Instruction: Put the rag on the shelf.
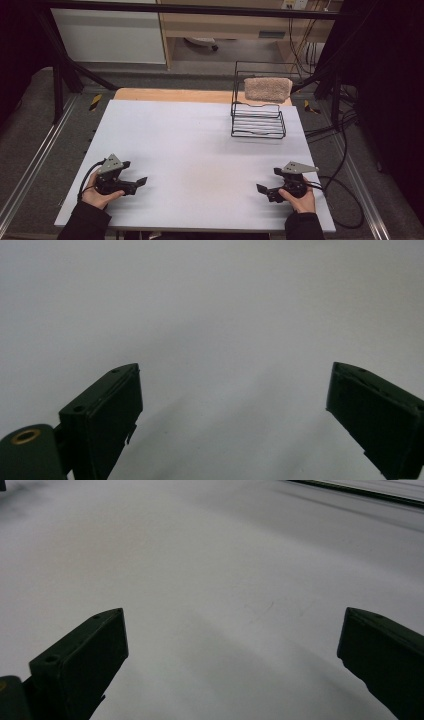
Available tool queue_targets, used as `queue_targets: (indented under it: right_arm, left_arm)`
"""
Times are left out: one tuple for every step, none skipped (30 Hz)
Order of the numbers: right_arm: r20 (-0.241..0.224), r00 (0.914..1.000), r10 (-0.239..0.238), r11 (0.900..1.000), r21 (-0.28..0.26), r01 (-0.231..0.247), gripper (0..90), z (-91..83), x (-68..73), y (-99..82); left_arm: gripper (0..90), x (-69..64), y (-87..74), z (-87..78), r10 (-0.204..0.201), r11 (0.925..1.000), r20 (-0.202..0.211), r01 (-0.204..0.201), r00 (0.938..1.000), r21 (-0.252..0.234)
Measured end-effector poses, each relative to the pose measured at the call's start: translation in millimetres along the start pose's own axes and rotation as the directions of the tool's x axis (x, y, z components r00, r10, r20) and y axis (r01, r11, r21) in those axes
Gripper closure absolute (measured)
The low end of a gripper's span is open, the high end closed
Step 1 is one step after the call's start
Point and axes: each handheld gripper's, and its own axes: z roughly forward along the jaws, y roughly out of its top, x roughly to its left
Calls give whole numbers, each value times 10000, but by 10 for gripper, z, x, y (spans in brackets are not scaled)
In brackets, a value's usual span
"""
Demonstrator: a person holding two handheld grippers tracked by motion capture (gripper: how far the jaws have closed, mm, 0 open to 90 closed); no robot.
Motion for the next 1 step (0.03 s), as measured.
queue_targets:
  right_arm:
    - [2,10000,6,10000,13,-6,6,-1,0,0]
  left_arm:
    - [81,-2,-2,2,17,10000,4,-17,10000,13]
